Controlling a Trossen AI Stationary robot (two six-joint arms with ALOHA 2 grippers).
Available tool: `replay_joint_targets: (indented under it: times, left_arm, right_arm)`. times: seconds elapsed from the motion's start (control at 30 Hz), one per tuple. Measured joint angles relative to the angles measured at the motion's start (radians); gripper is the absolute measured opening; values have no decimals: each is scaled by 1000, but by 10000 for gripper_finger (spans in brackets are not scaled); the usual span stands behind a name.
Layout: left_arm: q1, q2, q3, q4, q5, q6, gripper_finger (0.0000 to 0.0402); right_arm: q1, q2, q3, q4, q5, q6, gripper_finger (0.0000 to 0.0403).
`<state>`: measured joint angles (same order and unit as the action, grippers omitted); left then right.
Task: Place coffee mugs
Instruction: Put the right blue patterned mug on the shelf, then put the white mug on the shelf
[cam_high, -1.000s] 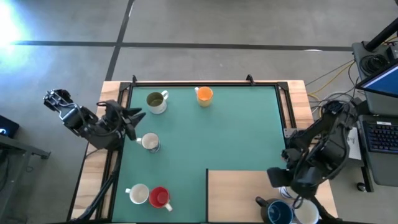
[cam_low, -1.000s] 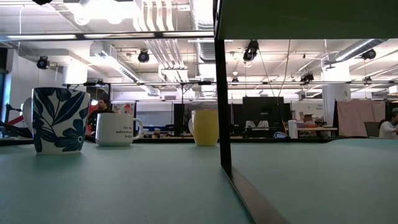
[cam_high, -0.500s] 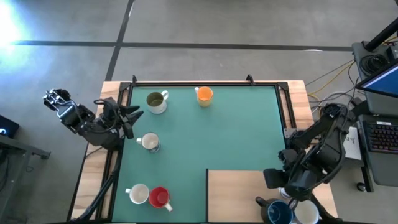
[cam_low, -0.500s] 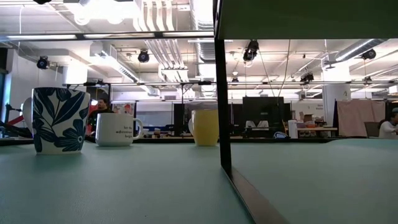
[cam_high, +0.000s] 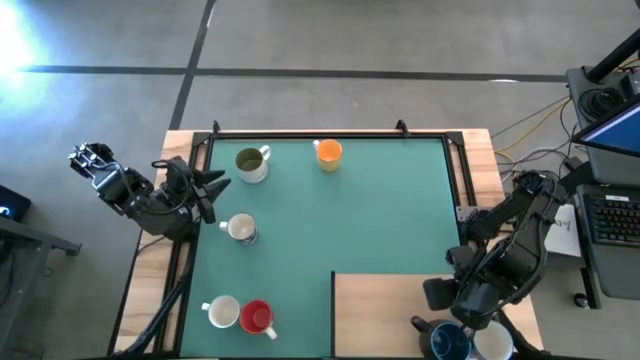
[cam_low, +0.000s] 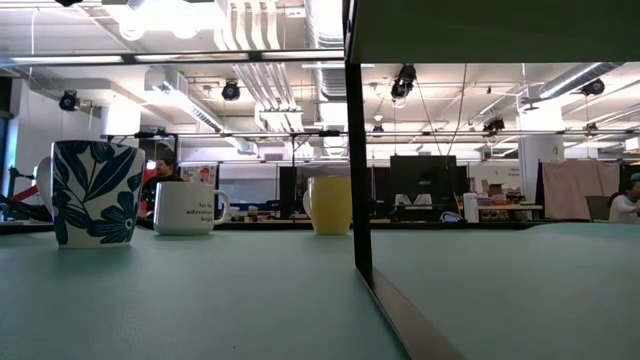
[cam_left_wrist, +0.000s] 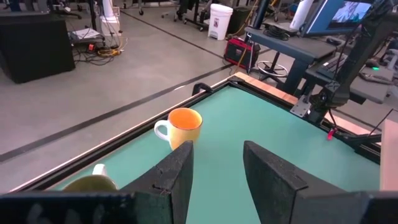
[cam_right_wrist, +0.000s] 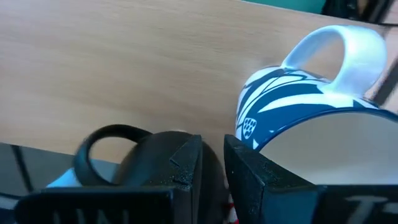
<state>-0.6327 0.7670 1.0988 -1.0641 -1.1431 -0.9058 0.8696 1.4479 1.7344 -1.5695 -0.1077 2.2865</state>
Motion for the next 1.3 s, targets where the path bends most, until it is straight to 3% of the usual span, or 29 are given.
replay_joint_targets:
  times: [0.6, 0.83, 0.97, 1.17, 1.3]
  left_arm:
    - [0, 0, 0, 1, 0, 0, 123]
    - [0, 0, 0, 1, 0, 0, 123]
    - [0, 0, 0, 2, 0, 0, 123]
    - [0, 16, 0, 1, 11, -32, 123]
    - [23, 54, 0, 2, 119, -96, 123]
  right_arm:
    - [1, 0, -1, -1, -130, -24, 59]
    - [0, -1, 1, -3, -117, -70, 59]
    - [-4, -8, 19, -1, 19, -87, 59]
    - [-41, -35, 29, -2, 376, -208, 59]
    - [-107, -42, 29, -2, 511, -375, 59]
